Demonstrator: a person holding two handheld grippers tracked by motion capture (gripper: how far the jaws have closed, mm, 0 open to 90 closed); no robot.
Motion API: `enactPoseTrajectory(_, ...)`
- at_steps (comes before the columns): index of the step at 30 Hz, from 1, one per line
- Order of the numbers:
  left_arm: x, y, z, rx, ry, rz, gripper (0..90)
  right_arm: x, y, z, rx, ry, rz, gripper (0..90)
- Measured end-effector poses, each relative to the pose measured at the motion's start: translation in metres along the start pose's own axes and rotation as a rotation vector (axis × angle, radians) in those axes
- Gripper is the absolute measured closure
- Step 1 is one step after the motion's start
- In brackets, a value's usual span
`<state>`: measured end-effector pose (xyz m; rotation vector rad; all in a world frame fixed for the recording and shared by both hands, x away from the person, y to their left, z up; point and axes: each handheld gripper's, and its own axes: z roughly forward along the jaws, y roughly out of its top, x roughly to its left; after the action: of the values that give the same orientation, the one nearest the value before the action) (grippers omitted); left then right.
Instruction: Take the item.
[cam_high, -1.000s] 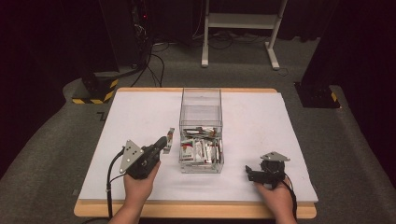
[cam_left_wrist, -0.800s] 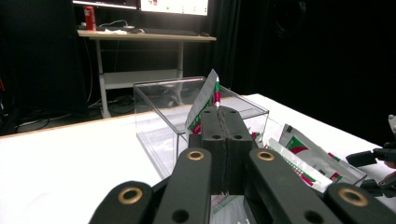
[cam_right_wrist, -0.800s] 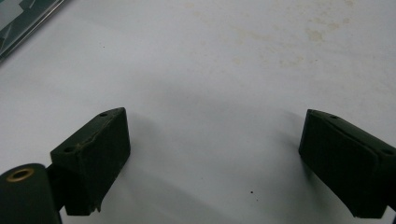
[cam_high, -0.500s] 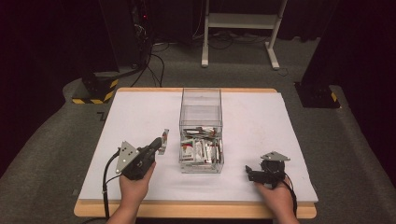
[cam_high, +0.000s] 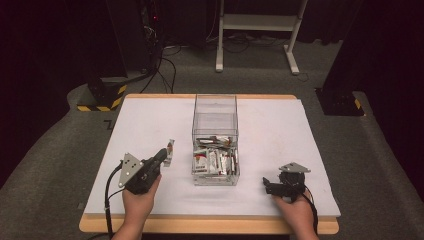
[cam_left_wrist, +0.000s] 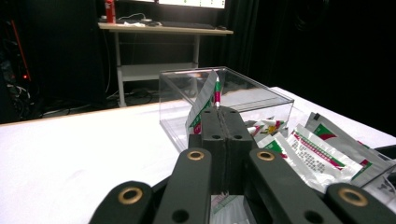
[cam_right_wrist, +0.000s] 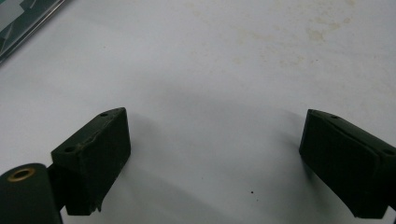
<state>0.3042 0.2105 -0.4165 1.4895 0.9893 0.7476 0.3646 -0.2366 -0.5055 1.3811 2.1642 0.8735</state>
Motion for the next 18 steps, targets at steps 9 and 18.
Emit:
enactPoseTrajectory(9,0.012,-0.004,-0.003,0.015,0.032,-0.011,89.7,0.000,0.000,0.000,0.001,0.001,0.001,8.6)
enactPoseTrajectory(18,0.022,-0.008,-0.003,0.027,0.058,-0.020,89.6,0.000,0.000,0.000,0.000,0.003,0.001,8.7)
